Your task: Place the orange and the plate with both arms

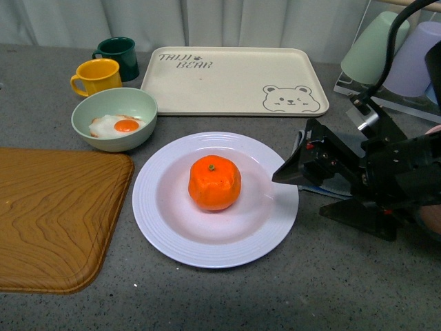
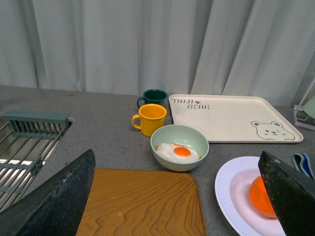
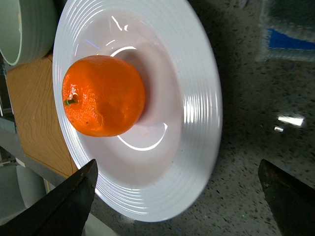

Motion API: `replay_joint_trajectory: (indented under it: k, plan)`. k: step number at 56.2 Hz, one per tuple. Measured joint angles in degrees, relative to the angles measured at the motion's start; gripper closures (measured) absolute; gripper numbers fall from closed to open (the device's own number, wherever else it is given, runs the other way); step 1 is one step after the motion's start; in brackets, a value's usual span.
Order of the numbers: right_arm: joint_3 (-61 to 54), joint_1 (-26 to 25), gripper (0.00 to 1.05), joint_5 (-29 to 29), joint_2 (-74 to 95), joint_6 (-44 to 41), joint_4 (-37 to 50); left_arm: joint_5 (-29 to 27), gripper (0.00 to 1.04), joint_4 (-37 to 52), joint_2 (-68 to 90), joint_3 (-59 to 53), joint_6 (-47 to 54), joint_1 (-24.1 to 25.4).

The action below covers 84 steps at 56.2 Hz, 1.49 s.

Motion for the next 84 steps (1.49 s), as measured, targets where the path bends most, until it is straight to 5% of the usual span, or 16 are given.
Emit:
replay_joint_trajectory:
  k: [34, 58, 68, 84]
  plan:
    - [7.5, 1.5, 0.10, -3.7, 12.1, 16.9, 7.1, 0.0, 0.07, 0.0, 0.0, 0.0, 0.0, 0.0]
    - [9.7, 1.1, 0.88, -3.1, 14.9, 19.6, 2.8, 0.0, 0.07, 0.0, 0.0, 0.0, 0.0, 0.0]
    - [10.4, 0.8, 1.00, -5.0, 13.6, 18.4, 3.0, 0.0, 0.07, 0.0, 0.0, 0.0, 0.0, 0.0]
    - [7.9, 0.5, 1.01, -4.6, 13.3, 17.3, 10.3, 0.0, 0.07, 0.0, 0.0, 0.0, 0.0, 0.0]
